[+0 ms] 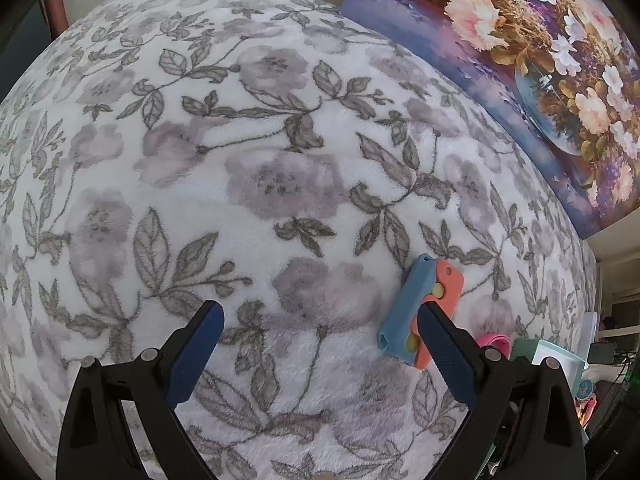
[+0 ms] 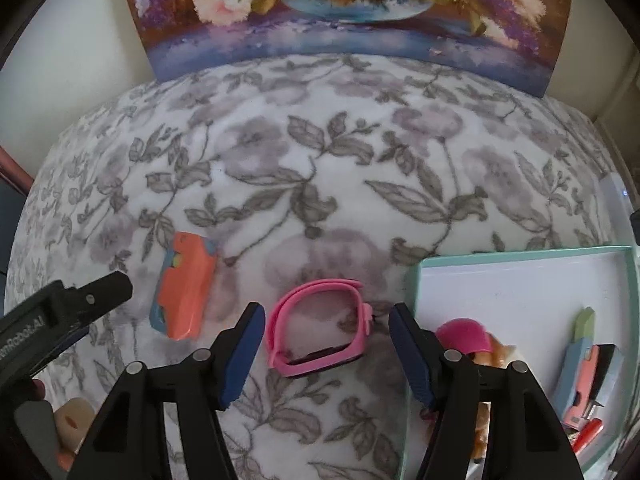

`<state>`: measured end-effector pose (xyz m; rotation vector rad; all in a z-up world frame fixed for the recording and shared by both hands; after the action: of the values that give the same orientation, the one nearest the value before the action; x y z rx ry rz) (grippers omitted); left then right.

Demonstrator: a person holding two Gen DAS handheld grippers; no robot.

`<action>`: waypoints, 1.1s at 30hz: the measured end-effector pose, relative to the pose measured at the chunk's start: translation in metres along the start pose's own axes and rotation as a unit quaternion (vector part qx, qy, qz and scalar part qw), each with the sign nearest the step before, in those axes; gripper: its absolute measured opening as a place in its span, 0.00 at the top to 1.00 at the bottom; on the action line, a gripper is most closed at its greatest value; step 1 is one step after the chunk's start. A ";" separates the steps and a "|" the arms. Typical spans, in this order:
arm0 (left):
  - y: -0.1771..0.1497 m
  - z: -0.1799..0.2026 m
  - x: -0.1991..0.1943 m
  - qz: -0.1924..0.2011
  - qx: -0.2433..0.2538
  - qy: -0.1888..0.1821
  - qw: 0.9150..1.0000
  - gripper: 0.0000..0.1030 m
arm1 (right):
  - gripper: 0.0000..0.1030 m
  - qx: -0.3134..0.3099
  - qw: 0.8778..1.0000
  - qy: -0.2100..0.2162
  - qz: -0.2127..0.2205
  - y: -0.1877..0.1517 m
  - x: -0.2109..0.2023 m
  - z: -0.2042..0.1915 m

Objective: Organize rigid objects
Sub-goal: 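Close the left tool on the orange-blue toy while the right tool grasps the pink watch band, then carry the orange-blue toy and pink watch band over the tray with both tools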

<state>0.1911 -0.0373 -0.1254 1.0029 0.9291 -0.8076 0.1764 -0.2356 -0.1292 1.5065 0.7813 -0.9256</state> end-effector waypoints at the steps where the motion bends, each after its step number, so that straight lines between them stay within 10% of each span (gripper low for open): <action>1: 0.000 0.001 0.000 0.001 0.001 -0.001 1.000 0.05 | 0.34 0.001 1.000 0.001 -0.002 0.000 0.002 -0.002; 23: -0.005 0.061 0.022 0.005 0.109 -0.016 0.994 0.06 | 0.40 0.033 0.999 -0.002 0.025 0.018 -0.040 0.034; 33: -0.012 0.087 0.030 0.016 0.163 0.003 0.987 0.56 | 0.40 0.051 0.998 0.001 0.030 0.019 -0.051 0.053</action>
<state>0.2144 -0.1261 -0.1354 1.3003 0.7976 -0.9498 0.1627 -0.2893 -0.0774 1.6122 0.6950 -0.9308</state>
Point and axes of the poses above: each gripper's, at about its wrist camera, not at the fingertips, and x roughly the way its jaws point, z to its right, y to its top, the point moved 3 cm from there along x, roughly the way its jaws point, and after that the axes turned 7 degrees about z, right-handed, at the moved point
